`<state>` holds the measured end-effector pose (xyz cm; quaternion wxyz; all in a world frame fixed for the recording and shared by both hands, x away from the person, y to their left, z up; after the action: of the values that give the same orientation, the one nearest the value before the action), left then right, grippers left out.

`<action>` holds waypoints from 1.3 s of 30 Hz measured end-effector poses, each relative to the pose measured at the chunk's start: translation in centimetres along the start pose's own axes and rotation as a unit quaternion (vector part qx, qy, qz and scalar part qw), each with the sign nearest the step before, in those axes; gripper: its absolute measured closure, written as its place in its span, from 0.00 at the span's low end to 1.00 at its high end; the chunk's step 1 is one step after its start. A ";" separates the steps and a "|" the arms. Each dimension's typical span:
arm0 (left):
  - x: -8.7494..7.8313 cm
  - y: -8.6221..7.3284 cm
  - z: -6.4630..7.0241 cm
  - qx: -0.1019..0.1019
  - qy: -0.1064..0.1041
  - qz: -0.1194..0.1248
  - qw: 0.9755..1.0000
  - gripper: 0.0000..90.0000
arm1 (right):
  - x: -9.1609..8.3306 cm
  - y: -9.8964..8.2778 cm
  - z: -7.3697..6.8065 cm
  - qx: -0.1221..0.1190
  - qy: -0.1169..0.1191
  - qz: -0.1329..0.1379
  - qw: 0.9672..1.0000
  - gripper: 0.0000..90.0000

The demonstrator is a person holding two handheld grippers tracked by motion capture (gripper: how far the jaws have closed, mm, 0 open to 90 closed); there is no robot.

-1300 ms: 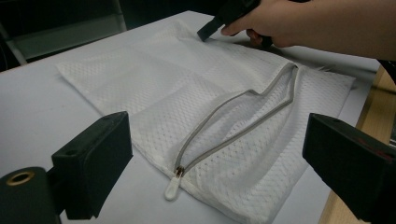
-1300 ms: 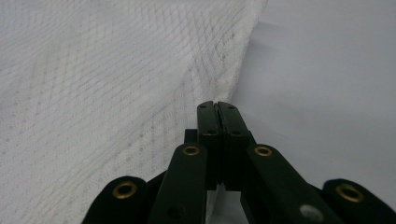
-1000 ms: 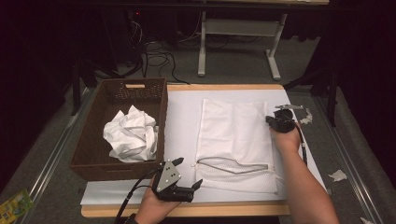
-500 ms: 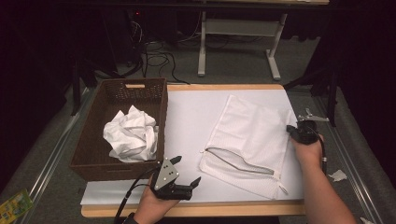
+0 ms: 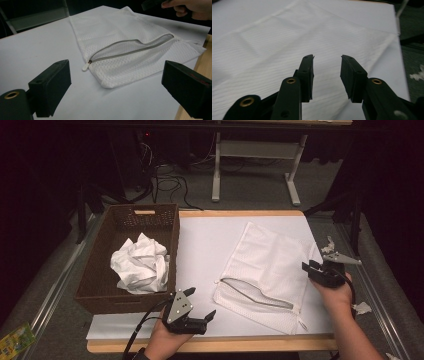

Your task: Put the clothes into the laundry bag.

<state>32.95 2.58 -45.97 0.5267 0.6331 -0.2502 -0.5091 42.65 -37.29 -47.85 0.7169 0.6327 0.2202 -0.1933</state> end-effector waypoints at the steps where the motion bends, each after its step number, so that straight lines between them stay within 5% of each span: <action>1: 0.0 0.0 0.0 0.000 0.000 0.001 1.000 0.10 | -0.7 -0.1 -0.8 -0.002 0.011 0.004 1.000 0.71; 6: 0.2 0.0 0.1 0.000 -0.001 0.000 1.000 0.10 | -3.8 -0.8 -5.9 -0.032 0.065 0.026 0.997 0.74; 8: 0.2 0.0 0.1 0.000 0.000 -0.001 1.000 0.10 | -4.7 -1.0 -8.1 -0.043 0.090 0.033 0.994 0.75; 9: 0.2 0.0 0.1 0.001 0.001 -0.002 1.000 0.10 | -5.5 -1.4 -10.4 -0.050 0.119 0.033 0.991 0.75; 10: 0.2 0.0 0.1 0.001 0.001 -0.002 1.000 0.10 | -5.5 -1.4 -10.4 -0.050 0.119 0.033 0.991 0.75; 14: 0.1 -0.1 0.2 0.003 0.000 -0.003 1.000 0.10 | -6.4 -2.3 -14.2 -0.072 0.172 0.027 0.982 0.75; 17: 0.1 -0.1 0.2 0.004 0.001 -0.002 1.000 0.10 | -6.2 -3.3 -16.0 -0.096 0.186 0.009 0.978 0.75; 23: 0.1 -0.1 0.1 0.004 0.003 -0.003 1.000 0.10 | -5.2 -4.1 -17.0 -0.119 0.202 -0.019 0.972 0.98; 28: 0.3 -0.2 0.0 0.004 0.002 -0.007 1.000 0.10 | -3.6 -4.1 -16.9 -0.133 0.173 -0.032 0.975 0.99; 33: 0.3 -0.2 0.0 0.005 0.003 -0.007 1.000 0.11 | -3.6 -3.4 -16.4 -0.127 0.154 -0.016 0.980 0.99; 39: 0.4 -0.2 0.0 0.006 0.005 -0.008 1.000 0.11 | -1.9 -4.6 -17.0 -0.154 0.143 -0.048 0.976 0.98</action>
<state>33.02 2.31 -46.33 0.5203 0.6404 -0.2457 -0.5087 37.29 -20.99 -52.26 0.7566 0.5245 0.3777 -0.0984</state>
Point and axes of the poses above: each handheld gripper's, and its own axes: x roughly forward along the jaws, y roughly out of its top, z roughly to its right, the point moved 7 cm from there along x, roughly forward along the jaws, and after that the axes turned 14 degrees about -y, right-handed, at the moved point
